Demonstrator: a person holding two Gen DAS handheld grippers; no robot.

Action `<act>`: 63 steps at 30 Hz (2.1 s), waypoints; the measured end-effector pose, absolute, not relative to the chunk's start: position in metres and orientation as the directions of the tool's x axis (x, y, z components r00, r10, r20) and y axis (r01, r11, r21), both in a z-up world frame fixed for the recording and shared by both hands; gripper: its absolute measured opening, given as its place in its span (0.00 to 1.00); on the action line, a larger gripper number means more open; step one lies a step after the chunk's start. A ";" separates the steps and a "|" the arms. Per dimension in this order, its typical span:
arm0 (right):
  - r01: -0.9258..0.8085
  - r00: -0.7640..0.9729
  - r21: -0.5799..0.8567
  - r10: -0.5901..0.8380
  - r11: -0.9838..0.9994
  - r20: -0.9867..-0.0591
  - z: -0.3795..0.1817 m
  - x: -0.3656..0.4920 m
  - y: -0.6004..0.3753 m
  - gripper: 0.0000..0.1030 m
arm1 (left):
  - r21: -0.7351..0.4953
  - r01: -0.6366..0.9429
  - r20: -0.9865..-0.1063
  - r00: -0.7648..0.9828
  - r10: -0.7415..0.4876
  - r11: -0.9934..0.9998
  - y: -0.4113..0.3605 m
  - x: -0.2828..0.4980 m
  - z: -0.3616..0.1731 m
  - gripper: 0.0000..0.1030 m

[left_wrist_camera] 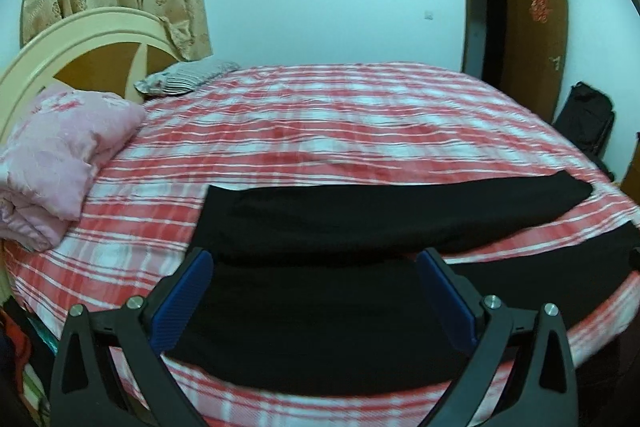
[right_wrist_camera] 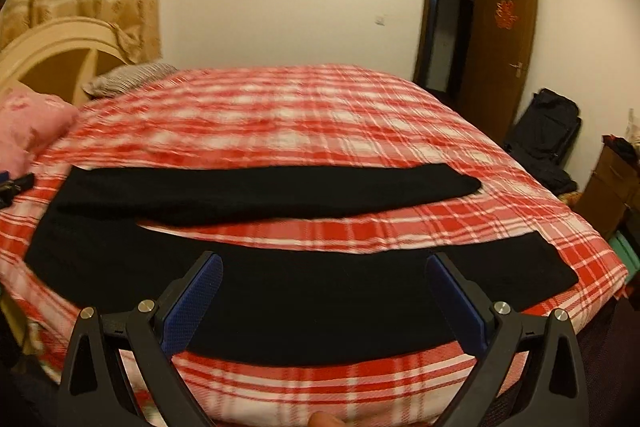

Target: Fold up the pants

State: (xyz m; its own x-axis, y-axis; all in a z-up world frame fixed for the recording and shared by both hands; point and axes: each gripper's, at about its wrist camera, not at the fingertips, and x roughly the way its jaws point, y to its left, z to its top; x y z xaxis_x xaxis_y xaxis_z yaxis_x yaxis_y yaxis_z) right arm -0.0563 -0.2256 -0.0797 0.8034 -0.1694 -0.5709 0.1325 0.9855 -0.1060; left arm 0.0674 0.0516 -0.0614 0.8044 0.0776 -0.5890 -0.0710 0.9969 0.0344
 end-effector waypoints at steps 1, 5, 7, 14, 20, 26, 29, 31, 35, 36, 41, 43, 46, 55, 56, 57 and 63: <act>0.143 0.794 -0.107 -0.179 0.984 -0.581 -0.083 -0.053 -0.230 0.99 | 0.041 -0.077 -0.599 0.796 0.087 0.996 0.059 0.076 -0.067 1.00; 0.176 0.751 -0.110 -0.206 0.978 -0.627 -0.093 -0.033 -0.253 0.99 | 0.077 -0.105 -0.626 0.769 0.130 0.991 0.081 0.104 -0.082 1.00; 0.192 0.737 -0.122 -0.225 0.974 -0.637 -0.093 -0.022 -0.264 0.99 | 0.107 -0.117 -0.640 0.752 0.159 0.987 0.094 0.121 -0.088 1.00; 0.193 0.720 -0.144 -0.240 0.971 -0.651 -0.086 0.013 -0.288 0.99 | 0.214 -0.160 -0.634 0.727 0.262 0.964 0.140 0.171 -0.098 1.00; 0.170 0.707 -0.141 -0.220 0.975 -0.672 -0.087 0.048 -0.297 0.99 | 0.173 -0.161 -0.689 0.685 0.236 0.972 0.176 0.212 -0.117 0.89; 0.169 0.693 -0.138 -0.217 0.976 -0.687 -0.082 0.083 -0.311 0.92 | 0.097 -0.113 -0.752 0.642 0.148 0.989 0.190 0.247 -0.138 0.73; 0.165 0.674 -0.136 -0.212 0.977 -0.707 -0.081 0.101 -0.323 0.83 | 0.078 -0.098 -0.776 0.619 0.122 0.992 0.193 0.260 -0.148 0.64; 0.175 0.655 -0.123 -0.209 0.977 -0.726 -0.082 0.114 -0.336 0.78 | 0.066 -0.090 -0.789 0.605 0.107 0.994 0.195 0.266 -0.154 0.60; 0.243 0.613 -0.064 -0.204 0.968 -0.763 -0.084 0.145 -0.378 0.75 | 0.024 -0.071 -0.805 0.591 0.061 0.997 0.199 0.271 -0.161 0.46; 0.261 0.605 -0.056 -0.208 0.964 -0.768 -0.084 0.151 -0.386 0.75 | 0.012 -0.067 -0.805 0.591 0.049 0.998 0.200 0.271 -0.162 0.40; 0.369 0.565 -0.046 -0.264 0.928 -0.782 -0.085 0.186 -0.432 0.75 | 0.056 -0.025 -0.798 0.600 0.059 0.998 0.189 0.270 -0.159 0.24; 0.405 0.548 -0.030 -0.269 0.914 -0.792 -0.088 0.199 -0.452 0.75 | 0.064 -0.022 -0.796 0.602 0.064 0.998 0.190 0.270 -0.157 0.23; 0.445 0.531 0.007 -0.258 0.895 -0.807 -0.095 0.219 -0.477 0.75 | 0.051 -0.036 -0.802 0.593 0.062 0.998 0.194 0.274 -0.158 0.23; 0.428 0.511 0.029 -0.215 0.904 -0.832 -0.120 0.281 -0.507 0.75 | 0.074 -0.068 -0.796 0.597 0.100 0.995 0.192 0.279 -0.161 0.34; 0.426 0.509 0.025 -0.216 0.905 -0.833 -0.122 0.285 -0.508 0.75 | 0.072 -0.071 -0.797 0.596 0.100 0.995 0.192 0.279 -0.161 0.34; 0.422 0.503 0.022 -0.214 0.906 -0.837 -0.125 0.291 -0.510 0.75 | 0.069 -0.072 -0.797 0.596 0.099 0.995 0.192 0.280 -0.161 0.35; 0.419 0.471 0.097 -0.124 0.903 -0.873 -0.152 0.312 -0.527 0.75 | 0.065 -0.055 -0.799 0.596 0.085 0.996 0.193 0.282 -0.162 0.34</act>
State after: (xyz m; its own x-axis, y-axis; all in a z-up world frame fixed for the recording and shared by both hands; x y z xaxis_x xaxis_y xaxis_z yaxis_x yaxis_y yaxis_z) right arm 0.3122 -0.5274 -0.1519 0.4707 -0.1242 -0.8735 0.4187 0.9029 0.0973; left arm 0.2816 0.1925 -0.1618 0.5959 0.0850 -0.7985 -0.0547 0.9964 0.0652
